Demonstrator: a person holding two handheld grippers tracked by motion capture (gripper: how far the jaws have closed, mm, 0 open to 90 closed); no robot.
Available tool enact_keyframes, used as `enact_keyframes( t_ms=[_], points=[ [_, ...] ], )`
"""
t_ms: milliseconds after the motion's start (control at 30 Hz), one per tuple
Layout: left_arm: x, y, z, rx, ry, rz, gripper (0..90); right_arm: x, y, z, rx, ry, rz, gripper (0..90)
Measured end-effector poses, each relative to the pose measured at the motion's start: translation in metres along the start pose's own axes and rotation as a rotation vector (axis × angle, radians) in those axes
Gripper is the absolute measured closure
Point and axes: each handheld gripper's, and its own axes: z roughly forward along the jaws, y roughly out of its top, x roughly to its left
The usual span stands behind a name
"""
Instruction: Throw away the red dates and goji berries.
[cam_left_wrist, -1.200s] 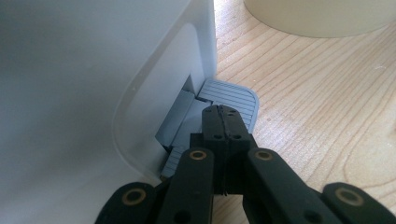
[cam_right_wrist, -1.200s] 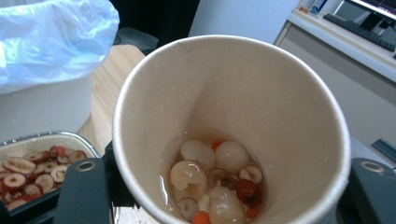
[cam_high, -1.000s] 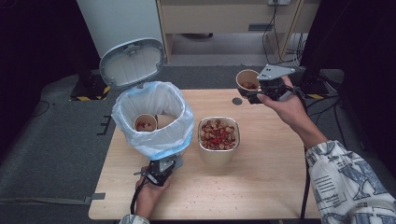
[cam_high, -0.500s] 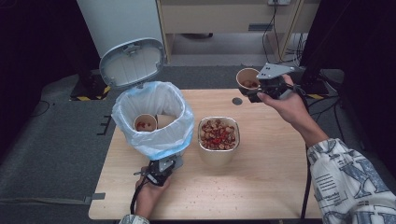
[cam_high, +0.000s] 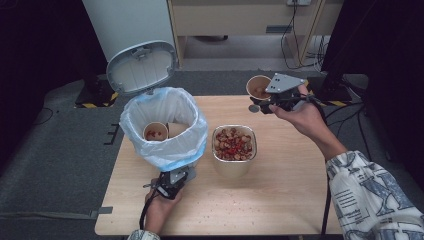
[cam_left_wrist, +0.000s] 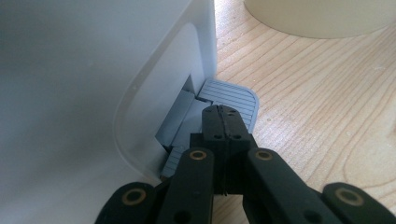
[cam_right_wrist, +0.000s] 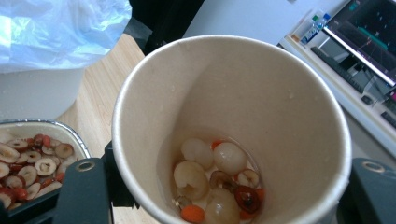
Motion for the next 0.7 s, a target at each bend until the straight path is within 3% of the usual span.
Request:
enact_keyframes(
  t_ms=[367,700],
  points=[
    [0.000,0.000,0.000,-0.007,-0.003,-0.011,90.0,0.011,0.003,0.009,0.020,-0.028,-0.115,31.2],
    [0.000,0.000,0.000,-0.007,-0.005,-0.015,90.0,0.010,-0.004,0.017,0.031,-0.032,-0.153,31.6]
  ],
)
